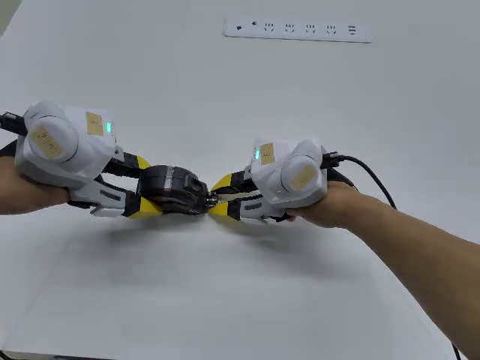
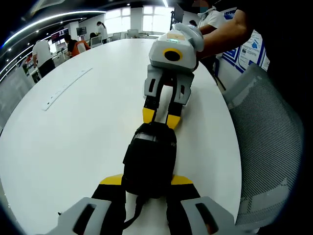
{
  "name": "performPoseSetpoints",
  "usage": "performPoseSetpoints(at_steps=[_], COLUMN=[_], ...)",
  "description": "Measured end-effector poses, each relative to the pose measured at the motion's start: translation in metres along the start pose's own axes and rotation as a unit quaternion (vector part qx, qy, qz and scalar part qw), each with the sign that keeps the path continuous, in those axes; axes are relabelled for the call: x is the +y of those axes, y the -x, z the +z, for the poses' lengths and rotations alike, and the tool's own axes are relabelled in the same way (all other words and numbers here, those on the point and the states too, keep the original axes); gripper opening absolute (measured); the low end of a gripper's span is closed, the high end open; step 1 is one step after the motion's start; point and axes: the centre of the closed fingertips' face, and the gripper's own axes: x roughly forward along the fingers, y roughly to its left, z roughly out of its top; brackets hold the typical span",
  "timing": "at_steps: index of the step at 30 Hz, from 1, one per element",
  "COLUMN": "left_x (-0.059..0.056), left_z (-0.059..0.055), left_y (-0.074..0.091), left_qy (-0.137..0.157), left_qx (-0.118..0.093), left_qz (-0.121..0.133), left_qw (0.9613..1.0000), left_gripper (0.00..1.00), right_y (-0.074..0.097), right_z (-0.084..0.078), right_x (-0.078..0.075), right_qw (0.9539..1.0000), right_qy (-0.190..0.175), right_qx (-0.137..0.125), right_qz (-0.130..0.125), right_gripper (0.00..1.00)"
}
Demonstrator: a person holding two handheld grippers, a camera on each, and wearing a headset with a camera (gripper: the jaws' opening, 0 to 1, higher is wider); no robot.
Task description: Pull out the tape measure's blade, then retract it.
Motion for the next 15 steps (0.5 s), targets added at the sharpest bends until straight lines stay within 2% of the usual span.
performPoseSetpoints(at_steps=[15], left_x=[-0.0004], left_z=[-0.0008], left_y=[-0.0005], left_qy=[-0.005], left_qx=[-0.002], left_qz=[-0.006], left_qw=[1.0000], left_gripper=[0.28], right_y=[0.0004], right_z=[-0.0014], right_x=[0.0001], right_qw=[0.9999], right_qy=[-0.002], right_qx=[0.015], right_qz=[0.002], right_gripper=[0.12])
